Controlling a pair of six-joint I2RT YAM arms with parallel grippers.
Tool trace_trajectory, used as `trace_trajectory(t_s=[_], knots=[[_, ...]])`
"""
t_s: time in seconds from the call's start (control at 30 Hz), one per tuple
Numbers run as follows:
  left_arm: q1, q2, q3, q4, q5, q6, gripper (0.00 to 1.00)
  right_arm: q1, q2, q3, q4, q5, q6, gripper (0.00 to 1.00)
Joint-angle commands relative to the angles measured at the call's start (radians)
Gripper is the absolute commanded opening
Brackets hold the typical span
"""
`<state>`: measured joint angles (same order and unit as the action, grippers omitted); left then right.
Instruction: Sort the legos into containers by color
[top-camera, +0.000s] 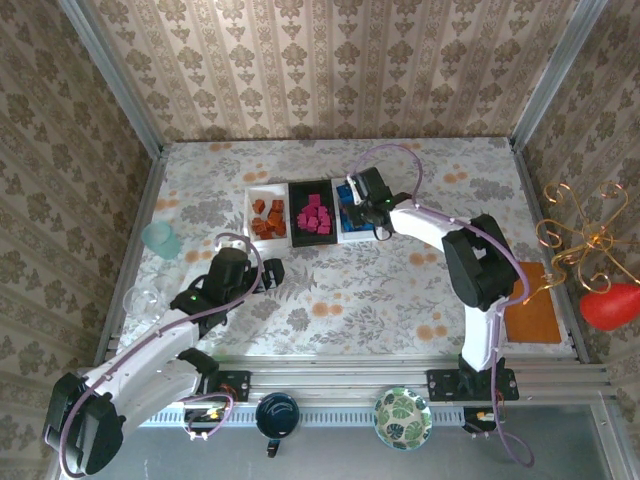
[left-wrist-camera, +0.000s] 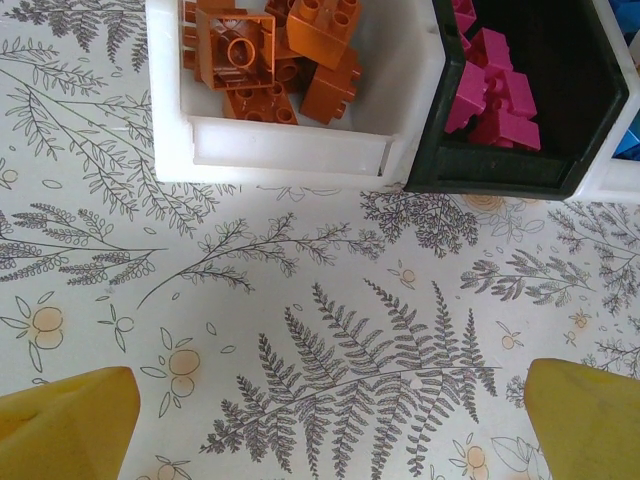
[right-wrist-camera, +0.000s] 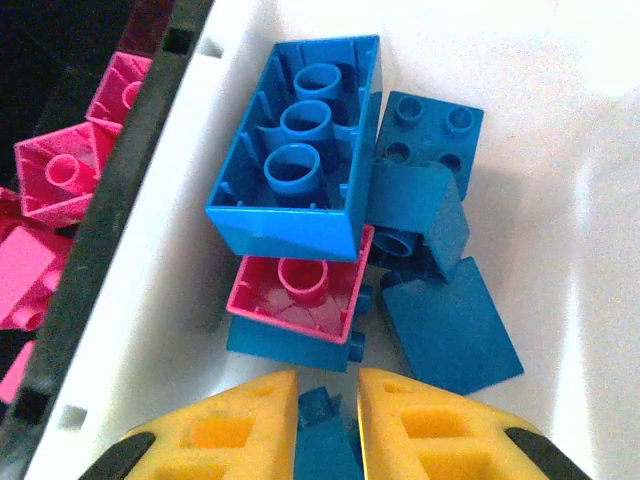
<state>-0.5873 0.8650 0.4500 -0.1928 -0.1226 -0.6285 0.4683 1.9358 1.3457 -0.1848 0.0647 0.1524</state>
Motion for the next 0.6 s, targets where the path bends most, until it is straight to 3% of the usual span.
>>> trace_trajectory(t_s=[0.0,0.07,0.13,0.17,0.33,0.47,0.57], knots=[[0.010,0.005,0.021,0.014,0.012,0.006,1.00,-0.005,-0.086,-0.002,0.003,-0.040,0.033,0.25],[0.011,0.008,0.023,0.015,0.012,0.006,1.00,-0.005,-0.094,0.012,-0.018,-0.041,0.048,0.28],[0.011,0.011,0.024,0.018,0.014,0.007,1.00,-0.005,-0.070,0.065,-0.087,-0.029,0.078,0.43],[0.011,0.012,0.023,0.020,0.014,0.007,1.00,-0.005,-0.056,0.082,-0.105,-0.026,0.090,0.45],[0.010,0.020,0.026,0.020,0.018,0.010,1.00,-0.005,-0.022,0.088,-0.104,-0.014,0.134,0.45],[0.012,0.021,0.030,0.015,0.017,0.013,1.00,0.008,0.005,0.099,-0.098,0.002,0.149,0.54],[0.014,0.020,0.033,0.016,0.018,0.013,1.00,0.012,0.024,0.102,-0.083,0.019,0.178,0.49]])
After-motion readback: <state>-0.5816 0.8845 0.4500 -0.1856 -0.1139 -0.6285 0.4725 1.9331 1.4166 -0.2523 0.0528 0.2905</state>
